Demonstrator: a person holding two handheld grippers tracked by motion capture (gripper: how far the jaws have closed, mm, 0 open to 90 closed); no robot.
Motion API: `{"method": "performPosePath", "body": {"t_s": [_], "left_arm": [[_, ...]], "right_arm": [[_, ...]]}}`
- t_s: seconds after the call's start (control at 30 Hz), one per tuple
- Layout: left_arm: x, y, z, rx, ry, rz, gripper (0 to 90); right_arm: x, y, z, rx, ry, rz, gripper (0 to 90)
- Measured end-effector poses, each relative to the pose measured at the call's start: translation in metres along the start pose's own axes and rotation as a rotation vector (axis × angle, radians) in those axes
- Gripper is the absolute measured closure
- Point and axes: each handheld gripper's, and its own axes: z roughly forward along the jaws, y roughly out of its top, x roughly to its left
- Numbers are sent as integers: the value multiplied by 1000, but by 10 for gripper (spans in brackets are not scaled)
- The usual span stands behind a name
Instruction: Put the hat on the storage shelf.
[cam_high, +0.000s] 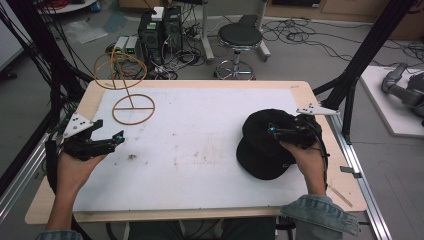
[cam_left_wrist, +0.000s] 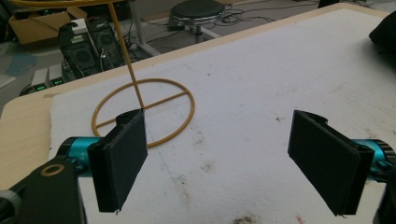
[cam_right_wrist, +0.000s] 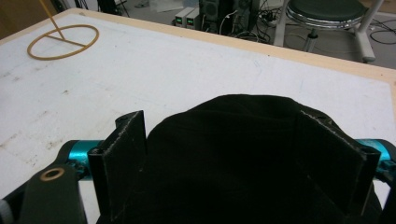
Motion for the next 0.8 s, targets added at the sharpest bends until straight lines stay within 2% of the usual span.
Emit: {"method": "performPosePath", "body": {"t_s": [0.57, 0.8], "left_arm": [[1, 0, -2, -4, 6, 2, 201], [0, -1, -2, -1, 3, 6, 201]], "right_arm": [[-2, 0, -1, -5, -4, 2, 184], [-7, -1, 0, -12, -14, 22, 184]]}}
